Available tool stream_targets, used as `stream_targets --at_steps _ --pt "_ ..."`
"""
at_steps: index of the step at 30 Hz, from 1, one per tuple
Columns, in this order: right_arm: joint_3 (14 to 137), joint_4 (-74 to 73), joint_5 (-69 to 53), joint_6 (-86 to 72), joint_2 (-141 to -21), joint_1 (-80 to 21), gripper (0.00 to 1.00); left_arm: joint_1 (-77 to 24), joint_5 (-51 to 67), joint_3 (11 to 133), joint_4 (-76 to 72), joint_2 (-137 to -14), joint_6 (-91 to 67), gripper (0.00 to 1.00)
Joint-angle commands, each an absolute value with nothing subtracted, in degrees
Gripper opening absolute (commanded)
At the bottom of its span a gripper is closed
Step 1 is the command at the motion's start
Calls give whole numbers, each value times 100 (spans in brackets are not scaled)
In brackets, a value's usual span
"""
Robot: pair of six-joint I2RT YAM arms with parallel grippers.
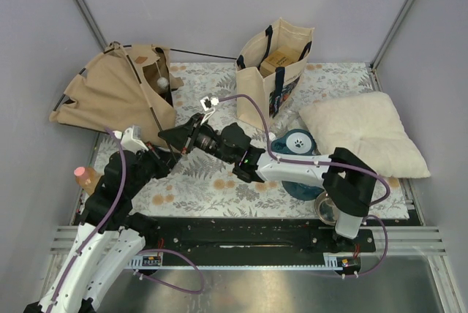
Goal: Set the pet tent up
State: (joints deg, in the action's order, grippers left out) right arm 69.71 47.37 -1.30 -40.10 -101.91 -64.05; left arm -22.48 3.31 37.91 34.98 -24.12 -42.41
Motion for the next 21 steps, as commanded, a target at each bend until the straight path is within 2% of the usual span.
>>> stream_targets --at_steps 1,21 --pt "7620 6073 940 -3762 -10257 -6091 0 -2400 1767 3850 4588 -2452 -4903 0" --pt "7383 6258 1257 -3296 -10556 -6293 0 -2399 1881 3533 3595 -2250 -6433 0"
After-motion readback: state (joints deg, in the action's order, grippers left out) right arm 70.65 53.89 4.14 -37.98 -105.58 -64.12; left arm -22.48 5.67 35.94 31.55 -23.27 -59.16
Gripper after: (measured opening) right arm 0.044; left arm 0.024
